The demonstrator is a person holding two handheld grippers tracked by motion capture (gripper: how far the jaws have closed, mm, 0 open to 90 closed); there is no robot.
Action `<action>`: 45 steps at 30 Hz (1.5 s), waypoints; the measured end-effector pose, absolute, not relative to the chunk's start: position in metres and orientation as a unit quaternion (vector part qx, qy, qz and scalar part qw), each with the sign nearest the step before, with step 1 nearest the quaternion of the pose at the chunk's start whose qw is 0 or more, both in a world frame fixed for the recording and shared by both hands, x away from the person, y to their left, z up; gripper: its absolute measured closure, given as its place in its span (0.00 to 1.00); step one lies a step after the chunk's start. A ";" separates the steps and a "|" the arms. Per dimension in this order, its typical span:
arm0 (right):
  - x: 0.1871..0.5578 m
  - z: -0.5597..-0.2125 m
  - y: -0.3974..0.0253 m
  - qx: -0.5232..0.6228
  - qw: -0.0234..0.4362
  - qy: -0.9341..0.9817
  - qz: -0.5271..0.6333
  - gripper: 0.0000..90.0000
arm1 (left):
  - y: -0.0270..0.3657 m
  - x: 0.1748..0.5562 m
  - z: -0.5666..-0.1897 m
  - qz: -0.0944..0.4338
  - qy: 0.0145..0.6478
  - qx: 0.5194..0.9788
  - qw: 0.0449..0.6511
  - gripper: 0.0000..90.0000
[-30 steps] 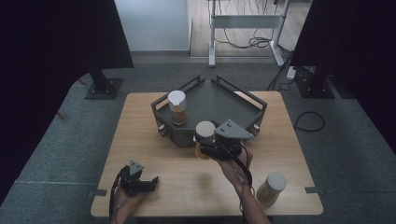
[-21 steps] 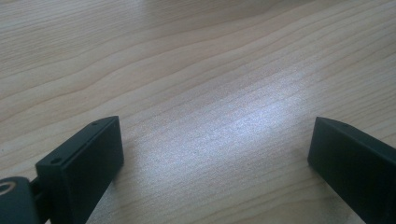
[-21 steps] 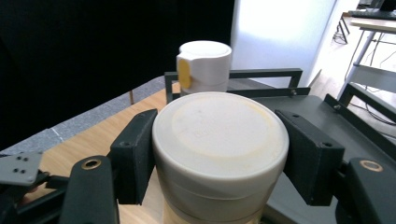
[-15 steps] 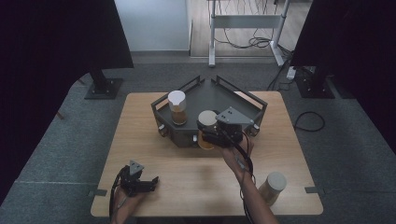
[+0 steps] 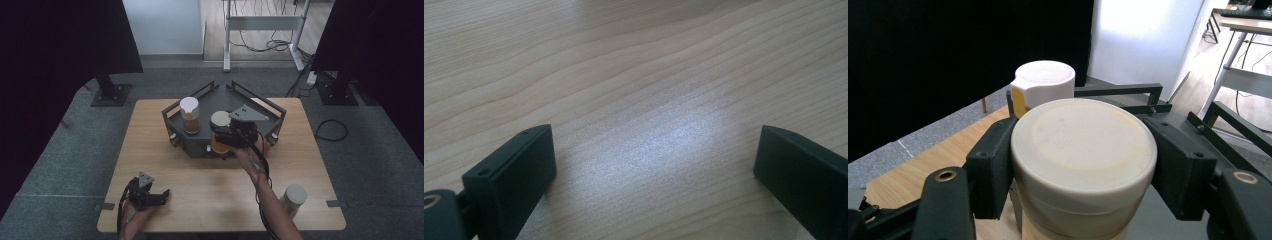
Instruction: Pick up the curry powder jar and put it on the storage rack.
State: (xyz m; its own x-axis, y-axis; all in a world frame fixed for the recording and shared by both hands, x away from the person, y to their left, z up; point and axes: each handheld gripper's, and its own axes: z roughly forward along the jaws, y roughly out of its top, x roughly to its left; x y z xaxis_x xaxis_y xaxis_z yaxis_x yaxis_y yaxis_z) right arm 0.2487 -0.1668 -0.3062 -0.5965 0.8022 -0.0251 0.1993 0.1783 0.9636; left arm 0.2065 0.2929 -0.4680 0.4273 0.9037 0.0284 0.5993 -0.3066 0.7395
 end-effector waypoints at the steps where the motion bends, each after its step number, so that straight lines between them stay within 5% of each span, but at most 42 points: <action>1: 0.250 -0.305 -0.167 0.351 0.281 0.714 0.536 0.37 | 0.293 0.207 -0.468 0.227 0.484 0.776 0.335 0.03; 45: 0.312 -0.305 -0.157 0.358 0.308 0.710 0.522 0.37 | 0.293 0.207 -0.468 0.227 0.484 0.776 0.335 0.03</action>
